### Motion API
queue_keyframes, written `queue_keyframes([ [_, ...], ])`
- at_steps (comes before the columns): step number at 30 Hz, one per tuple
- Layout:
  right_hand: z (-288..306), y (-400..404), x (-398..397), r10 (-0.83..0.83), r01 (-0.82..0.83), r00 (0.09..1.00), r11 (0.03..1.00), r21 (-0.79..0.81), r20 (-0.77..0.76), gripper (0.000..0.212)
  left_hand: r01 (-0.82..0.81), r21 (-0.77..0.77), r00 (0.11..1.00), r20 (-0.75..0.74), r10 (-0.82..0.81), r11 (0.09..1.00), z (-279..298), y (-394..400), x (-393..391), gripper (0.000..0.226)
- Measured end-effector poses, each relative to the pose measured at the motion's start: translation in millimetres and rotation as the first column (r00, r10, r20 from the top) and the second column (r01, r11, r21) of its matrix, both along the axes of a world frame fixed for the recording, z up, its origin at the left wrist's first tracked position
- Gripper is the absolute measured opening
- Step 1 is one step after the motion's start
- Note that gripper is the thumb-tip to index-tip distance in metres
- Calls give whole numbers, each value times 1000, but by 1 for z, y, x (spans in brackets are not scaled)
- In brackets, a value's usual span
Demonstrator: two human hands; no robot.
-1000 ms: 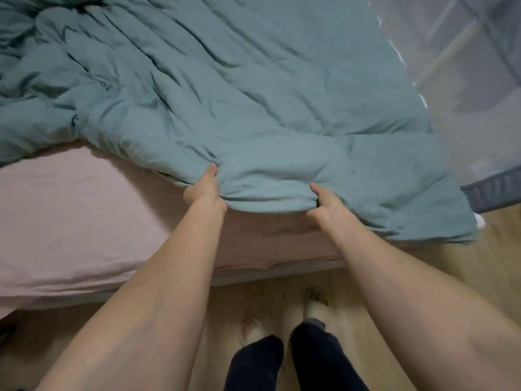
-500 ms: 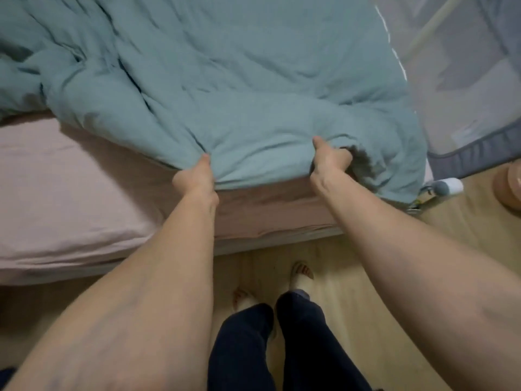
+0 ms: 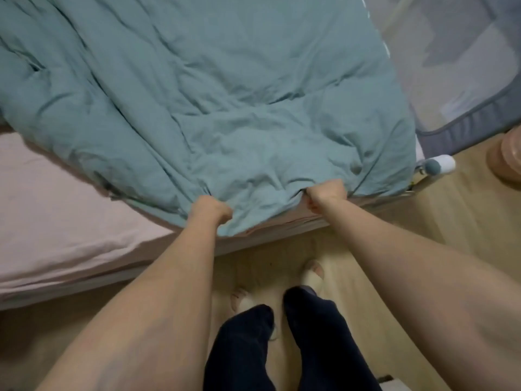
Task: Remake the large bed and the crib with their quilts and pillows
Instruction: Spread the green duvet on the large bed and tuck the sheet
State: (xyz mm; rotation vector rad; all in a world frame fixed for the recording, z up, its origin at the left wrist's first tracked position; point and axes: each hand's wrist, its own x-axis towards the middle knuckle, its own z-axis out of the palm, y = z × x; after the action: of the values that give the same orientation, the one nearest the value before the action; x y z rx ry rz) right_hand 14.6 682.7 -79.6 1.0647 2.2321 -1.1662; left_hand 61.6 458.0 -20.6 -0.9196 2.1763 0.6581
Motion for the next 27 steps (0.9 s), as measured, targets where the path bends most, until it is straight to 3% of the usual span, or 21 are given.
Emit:
queue_keyframes([
  [3,2,41,-14,72,-61,995,989,138,-75,25,337,-139,932,-89,-350,931,-2,39,-27,42],
  [7,27,111,-39,148,-77,967,945,317,-208,21,620,-200,733,-198,-651,759,-5,121,-70,51],
  [10,16,176,-65,212,-110,952,908,403,-220,25,764,-208,564,-244,-789,611,-18,187,-99,73],
  [14,-1,239,-93,283,-204,948,893,401,-149,37,874,-220,383,-239,-892,434,-39,262,-131,95],
  [19,-38,291,-125,300,-275,953,916,293,-44,60,887,-226,349,-245,-905,403,-73,333,-169,99],
  [23,-53,292,-143,143,-139,989,984,110,-34,68,889,-249,330,-236,-914,385,-86,349,-185,97],
  [25,-60,292,-147,45,-46,999,999,19,16,67,893,-250,325,-216,-921,374,-86,354,-191,92],
  [27,-58,298,-148,50,-50,998,998,31,25,50,897,-242,322,-213,-923,369,-82,362,-197,85],
])
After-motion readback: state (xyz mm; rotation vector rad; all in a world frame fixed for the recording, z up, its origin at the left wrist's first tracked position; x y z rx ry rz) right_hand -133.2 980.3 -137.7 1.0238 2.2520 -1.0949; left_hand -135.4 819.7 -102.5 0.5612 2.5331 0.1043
